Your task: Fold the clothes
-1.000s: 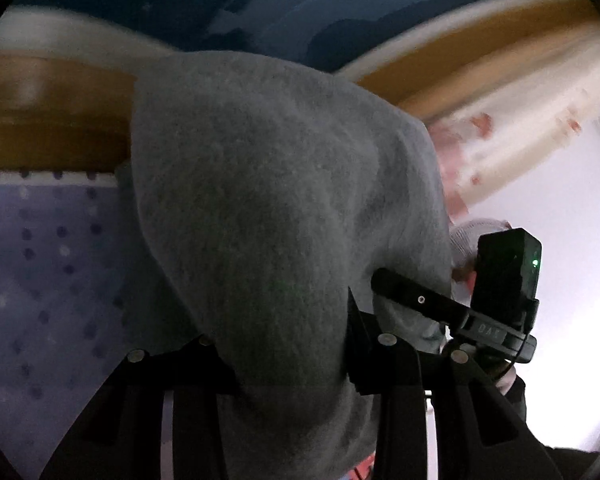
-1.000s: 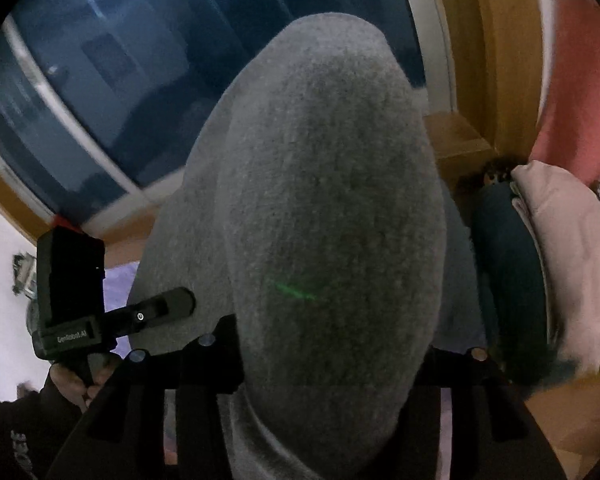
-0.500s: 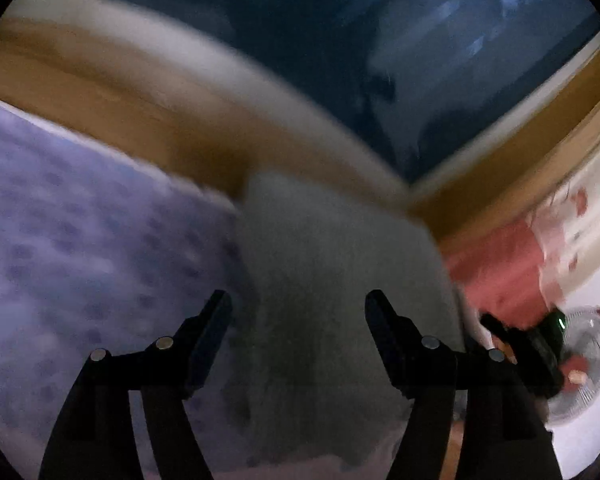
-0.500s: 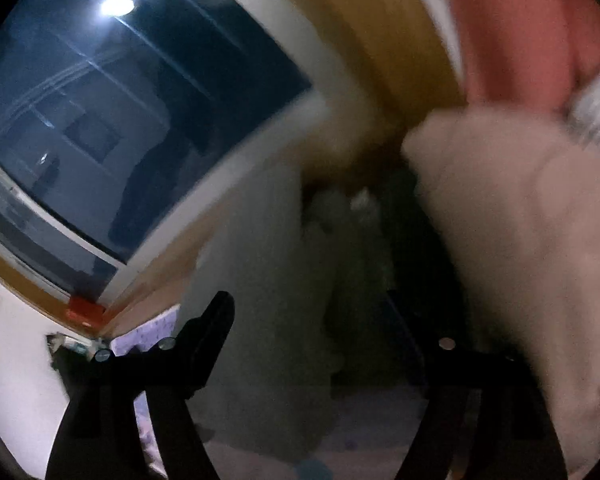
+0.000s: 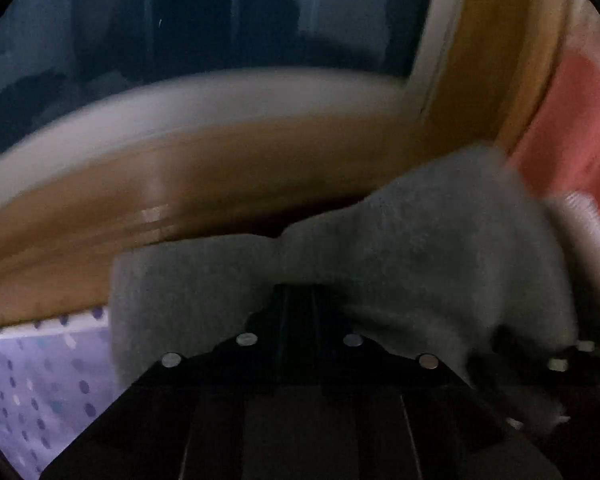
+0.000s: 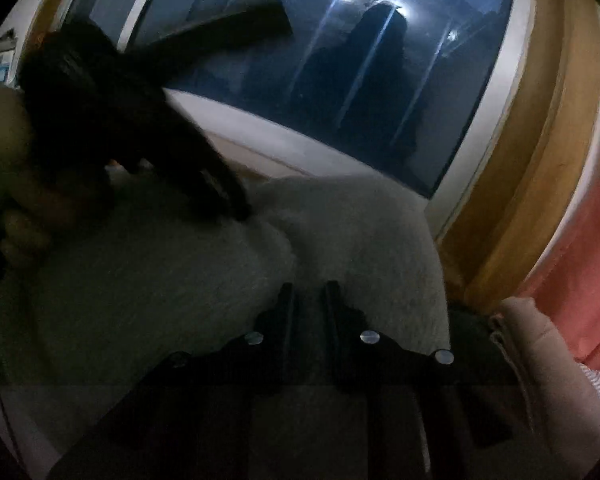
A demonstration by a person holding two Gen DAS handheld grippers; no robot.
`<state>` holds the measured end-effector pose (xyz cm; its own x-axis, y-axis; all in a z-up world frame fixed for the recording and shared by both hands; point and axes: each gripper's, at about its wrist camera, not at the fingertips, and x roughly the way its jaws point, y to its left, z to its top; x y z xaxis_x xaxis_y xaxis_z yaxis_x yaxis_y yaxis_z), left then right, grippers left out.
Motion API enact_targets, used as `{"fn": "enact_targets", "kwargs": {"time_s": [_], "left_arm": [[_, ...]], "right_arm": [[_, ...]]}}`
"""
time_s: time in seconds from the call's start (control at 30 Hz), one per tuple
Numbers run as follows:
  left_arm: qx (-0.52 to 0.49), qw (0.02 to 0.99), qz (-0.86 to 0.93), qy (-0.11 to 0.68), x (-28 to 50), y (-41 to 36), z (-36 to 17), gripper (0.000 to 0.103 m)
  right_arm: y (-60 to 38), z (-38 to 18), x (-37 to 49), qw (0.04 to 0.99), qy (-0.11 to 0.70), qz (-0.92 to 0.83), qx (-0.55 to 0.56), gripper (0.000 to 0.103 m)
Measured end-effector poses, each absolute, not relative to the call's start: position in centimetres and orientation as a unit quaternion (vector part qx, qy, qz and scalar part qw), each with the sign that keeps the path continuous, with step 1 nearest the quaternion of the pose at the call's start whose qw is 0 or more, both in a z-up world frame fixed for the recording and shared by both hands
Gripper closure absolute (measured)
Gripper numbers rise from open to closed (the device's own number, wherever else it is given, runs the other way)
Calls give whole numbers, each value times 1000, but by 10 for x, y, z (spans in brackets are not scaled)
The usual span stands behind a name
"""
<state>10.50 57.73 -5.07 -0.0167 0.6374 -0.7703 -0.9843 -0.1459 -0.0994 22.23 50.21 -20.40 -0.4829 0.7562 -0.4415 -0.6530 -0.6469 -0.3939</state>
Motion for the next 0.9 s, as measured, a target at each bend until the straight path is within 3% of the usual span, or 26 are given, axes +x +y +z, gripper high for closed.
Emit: {"fn": "enact_targets", "kwargs": {"time_s": [0.17,0.3,0.4,0.57,0.7,0.9], "left_arm": [[-352,574,690,264,106,577,-40,91],[-360,525,735,233,101,537,-12,91],[-379,506,746,210,93,512,-8,91],[-339,516,746,250,97,512,-25,89],[-323,516,750,257,96,515,-37,89],[-329,532,740,248,83,514,-39,89]], "right_arm": [[521,-189,230,403,-59,852,-330,87],[532,-121,251,406,43,853,-326,90],[534,-84,252,423,36,857,-292,90],[572,-146,251,418,102,831,-354,95],[554,-164,241,429,8,828,-361,95],[552,-169,253,423,41,841,-336,95]]}}
